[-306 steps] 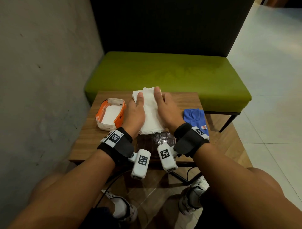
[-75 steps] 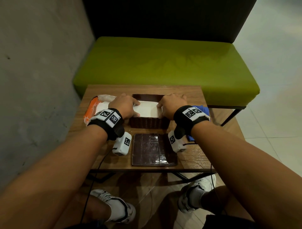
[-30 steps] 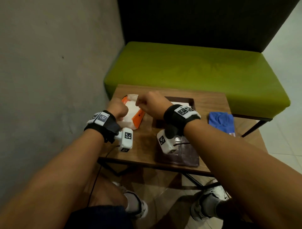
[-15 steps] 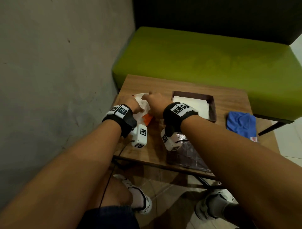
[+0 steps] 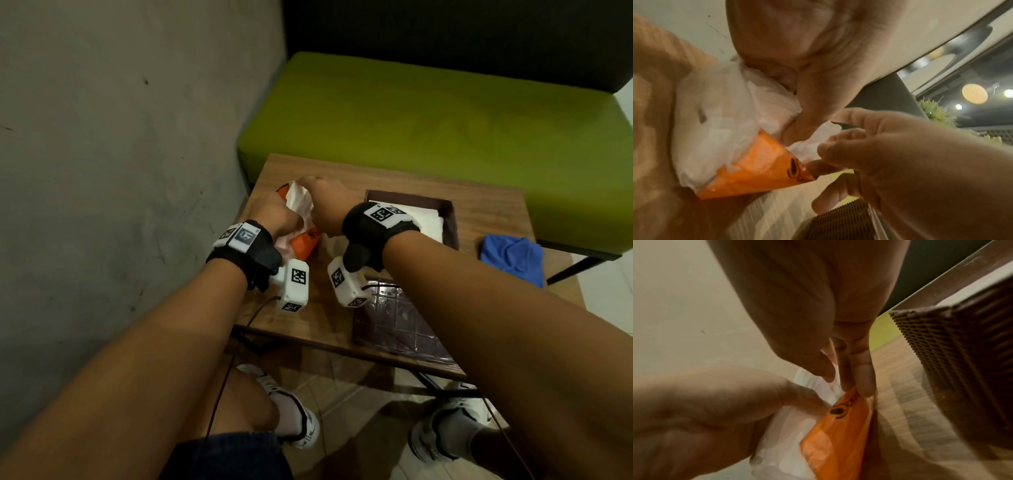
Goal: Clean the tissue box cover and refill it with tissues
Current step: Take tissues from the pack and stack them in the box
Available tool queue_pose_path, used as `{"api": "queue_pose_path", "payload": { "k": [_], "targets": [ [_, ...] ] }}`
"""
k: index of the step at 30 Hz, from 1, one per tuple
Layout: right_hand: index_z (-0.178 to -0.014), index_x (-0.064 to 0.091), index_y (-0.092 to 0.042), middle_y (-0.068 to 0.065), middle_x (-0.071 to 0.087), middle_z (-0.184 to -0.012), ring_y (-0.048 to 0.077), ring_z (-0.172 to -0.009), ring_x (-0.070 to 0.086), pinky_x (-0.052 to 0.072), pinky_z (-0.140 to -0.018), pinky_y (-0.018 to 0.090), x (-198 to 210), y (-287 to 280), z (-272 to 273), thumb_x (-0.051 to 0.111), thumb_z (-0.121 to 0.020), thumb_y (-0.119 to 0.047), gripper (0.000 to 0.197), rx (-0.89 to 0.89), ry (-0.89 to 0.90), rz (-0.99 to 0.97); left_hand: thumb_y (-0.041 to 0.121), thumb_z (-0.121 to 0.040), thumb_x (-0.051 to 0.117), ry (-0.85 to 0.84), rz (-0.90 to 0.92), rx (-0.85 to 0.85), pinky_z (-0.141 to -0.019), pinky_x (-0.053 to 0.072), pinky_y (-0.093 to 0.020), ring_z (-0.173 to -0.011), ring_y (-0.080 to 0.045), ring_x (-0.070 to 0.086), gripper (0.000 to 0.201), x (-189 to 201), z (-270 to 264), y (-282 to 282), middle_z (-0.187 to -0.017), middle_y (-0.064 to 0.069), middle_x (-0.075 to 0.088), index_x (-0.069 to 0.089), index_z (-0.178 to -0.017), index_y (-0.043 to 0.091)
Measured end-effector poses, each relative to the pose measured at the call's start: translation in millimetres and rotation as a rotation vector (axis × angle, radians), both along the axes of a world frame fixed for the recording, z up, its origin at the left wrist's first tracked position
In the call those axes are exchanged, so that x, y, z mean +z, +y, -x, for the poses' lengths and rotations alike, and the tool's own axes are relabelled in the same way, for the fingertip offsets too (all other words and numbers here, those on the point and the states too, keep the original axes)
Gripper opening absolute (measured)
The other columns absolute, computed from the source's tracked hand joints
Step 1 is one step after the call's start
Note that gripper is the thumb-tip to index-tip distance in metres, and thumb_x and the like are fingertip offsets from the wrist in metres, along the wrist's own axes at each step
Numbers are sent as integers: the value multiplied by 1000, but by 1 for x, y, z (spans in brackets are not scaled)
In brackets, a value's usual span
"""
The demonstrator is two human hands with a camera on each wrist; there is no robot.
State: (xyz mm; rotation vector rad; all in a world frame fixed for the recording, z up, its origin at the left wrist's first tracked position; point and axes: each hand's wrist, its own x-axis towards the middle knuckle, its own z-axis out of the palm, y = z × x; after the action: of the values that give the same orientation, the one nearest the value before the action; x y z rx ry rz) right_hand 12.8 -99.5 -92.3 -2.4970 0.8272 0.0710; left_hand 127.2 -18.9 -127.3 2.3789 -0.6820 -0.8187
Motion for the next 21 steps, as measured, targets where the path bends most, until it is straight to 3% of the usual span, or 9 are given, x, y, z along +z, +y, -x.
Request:
{"api": "queue_pose_path", "payload": {
  "k": [3,5,8,10,12,14,18,19,21],
  "targets": [
    [-161,31,-13,18,41,-160,38,-141,50,46,-98,36,1,-3,6,64,-95,-1,75,-49,-21,-21,8,-87,85,102,144,14,-68,49,-32,-88,-22,67,24,3,-3,8,-91,-1,67,64,-98,17],
    [-162,28,-13,20,35,-161,40,-138,52,45,-93,35,2,-4,9,63,-95,2,77,-89,-36,-49,5,-88,84,157,247,43,-74,57,-36,-88,-23,68,30,8,-3,13,-94,-2,68,59,-93,19],
    [-163,27,-16,23,31,-159,43,-130,57,47,-94,36,6,-4,16,63,-95,-2,78,-147,-139,-114,5,-90,83,232,395,89,-96,61,-52,-109,-30,71,36,22,-1,21,-119,-9,72,61,-117,14],
    [-163,28,-14,22,34,-154,42,-127,58,46,-98,33,12,-4,21,66,-96,-10,77,-206,-239,-114,4,-93,80,283,481,101,-102,60,-57,-117,-31,72,50,33,0,25,-132,-11,71,59,-138,11],
    [-164,28,-13,19,39,-153,37,-134,53,45,-107,36,20,-5,26,69,-97,-22,79,-271,-353,-134,0,-98,73,349,564,76,-103,60,-56,-120,-31,72,54,43,1,29,-137,-11,71,57,-148,13],
    [-162,34,-16,12,52,-144,30,-130,57,50,-107,42,31,-6,33,69,-99,-41,76,-351,-474,-248,0,-102,67,441,626,41,-102,61,-53,-121,-31,74,49,54,5,31,-138,-11,73,58,-149,14],
    [-141,55,-14,3,70,-128,23,-112,73,63,-90,44,41,-1,52,60,-89,-75,81,-489,-643,-647,7,-110,58,653,710,4,-96,65,-46,-120,-28,76,31,66,37,31,-134,-10,76,62,-138,18],
    [-135,60,-15,2,74,-124,22,-108,75,64,-91,46,40,2,58,58,-85,-78,81,-499,-680,-685,9,-111,56,670,711,4,-97,65,-46,-119,-27,76,29,65,49,30,-132,-10,76,62,-138,18],
    [-125,66,-18,2,77,-118,21,-105,77,64,-94,49,35,6,71,54,-93,-74,65,-531,-743,-670,13,-114,53,698,709,-7,-101,63,-46,-118,-25,77,28,62,74,27,-130,-9,78,62,-139,16]
  ]
}}
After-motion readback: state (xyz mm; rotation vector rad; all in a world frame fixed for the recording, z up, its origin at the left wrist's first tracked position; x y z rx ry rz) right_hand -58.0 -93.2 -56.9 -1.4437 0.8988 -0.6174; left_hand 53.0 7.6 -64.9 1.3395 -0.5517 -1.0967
